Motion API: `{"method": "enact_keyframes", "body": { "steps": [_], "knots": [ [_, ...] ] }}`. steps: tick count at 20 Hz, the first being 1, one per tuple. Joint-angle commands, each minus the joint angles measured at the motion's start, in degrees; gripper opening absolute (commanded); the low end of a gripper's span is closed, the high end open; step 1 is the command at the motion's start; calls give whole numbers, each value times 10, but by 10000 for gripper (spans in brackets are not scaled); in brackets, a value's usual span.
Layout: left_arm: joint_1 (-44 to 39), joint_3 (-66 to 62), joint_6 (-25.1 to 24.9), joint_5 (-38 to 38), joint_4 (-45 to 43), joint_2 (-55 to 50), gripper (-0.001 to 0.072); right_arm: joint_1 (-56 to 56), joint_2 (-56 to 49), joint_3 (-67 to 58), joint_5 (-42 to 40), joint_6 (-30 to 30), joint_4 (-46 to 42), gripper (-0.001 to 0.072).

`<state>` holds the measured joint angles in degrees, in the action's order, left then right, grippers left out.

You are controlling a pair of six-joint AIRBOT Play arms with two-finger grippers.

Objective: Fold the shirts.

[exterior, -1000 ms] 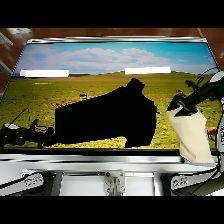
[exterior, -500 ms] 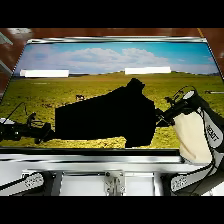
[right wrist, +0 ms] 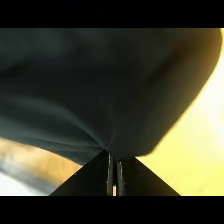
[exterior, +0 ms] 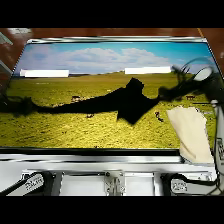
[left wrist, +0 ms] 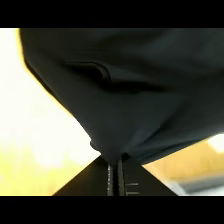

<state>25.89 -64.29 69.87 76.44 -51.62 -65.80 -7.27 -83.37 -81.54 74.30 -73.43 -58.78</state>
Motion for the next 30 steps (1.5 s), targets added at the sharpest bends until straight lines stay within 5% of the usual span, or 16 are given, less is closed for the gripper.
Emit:
{"method": "enact_keyframes", "body": {
  "steps": [1, 5, 9, 17, 25, 30],
  "knots": [
    [-16, -254, -5, -56, -2, 70, 36, 2, 127, -169, -124, 27, -1, 56],
    [-15, -533, 50, -94, -27, 123, 36, 2, 229, -326, -212, 2, -41, 56],
    [-15, -593, 98, -79, -123, 208, 36, 2, 319, -350, -192, -20, -97, 56],
    [-15, -520, 104, 67, -204, 286, 37, 2, 382, -350, 17, -63, -154, 57],
    [-15, -324, 77, 142, -204, 286, 37, 2, 249, -312, 191, -115, -151, 56],
    [-16, -87, 78, 89, -202, 208, 36, 31, 82, -200, 123, -118, -147, 56]
  ]
}}
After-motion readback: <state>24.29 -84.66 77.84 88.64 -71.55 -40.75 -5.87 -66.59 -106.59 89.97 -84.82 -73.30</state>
